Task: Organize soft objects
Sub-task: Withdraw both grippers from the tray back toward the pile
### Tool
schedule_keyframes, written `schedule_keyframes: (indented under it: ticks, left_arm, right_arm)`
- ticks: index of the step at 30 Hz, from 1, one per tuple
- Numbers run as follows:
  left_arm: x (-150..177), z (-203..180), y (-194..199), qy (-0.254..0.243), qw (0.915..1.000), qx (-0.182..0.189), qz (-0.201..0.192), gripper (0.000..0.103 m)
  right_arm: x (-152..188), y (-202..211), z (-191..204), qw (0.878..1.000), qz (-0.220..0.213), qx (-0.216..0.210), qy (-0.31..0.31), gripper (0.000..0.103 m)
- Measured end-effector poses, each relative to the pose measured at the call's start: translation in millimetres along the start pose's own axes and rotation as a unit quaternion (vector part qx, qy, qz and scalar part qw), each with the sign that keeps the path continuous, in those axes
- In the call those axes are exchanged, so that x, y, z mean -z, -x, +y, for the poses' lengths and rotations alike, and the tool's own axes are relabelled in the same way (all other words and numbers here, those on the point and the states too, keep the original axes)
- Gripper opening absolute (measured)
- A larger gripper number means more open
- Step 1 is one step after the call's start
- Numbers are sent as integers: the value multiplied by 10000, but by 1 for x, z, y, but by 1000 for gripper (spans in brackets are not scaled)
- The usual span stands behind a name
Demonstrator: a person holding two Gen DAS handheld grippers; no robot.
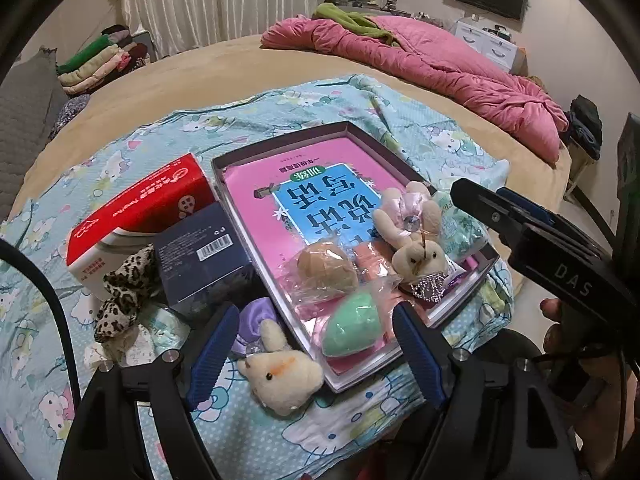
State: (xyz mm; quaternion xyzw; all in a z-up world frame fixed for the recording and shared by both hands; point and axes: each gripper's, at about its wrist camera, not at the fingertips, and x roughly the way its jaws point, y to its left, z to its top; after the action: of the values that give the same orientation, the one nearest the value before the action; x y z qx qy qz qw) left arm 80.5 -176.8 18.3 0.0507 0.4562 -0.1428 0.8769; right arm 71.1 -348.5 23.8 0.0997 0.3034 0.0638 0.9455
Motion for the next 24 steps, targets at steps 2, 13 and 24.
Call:
schedule_keyframes:
  ticks: [2,13,24]
  left_arm:
    - [1,3,4,34,10000,-24,-44,80]
    - [5,26,29,230,9993,-143,-249,80]
    - [6,80,62,758,9952,-310,-528,80]
  right_arm:
    - [-1,3,3,10000,-47,13,44,79]
    - [-6,18,23,9995,-223,-64,207,80]
    - [-12,35,56,9977,-359,-226,530,80]
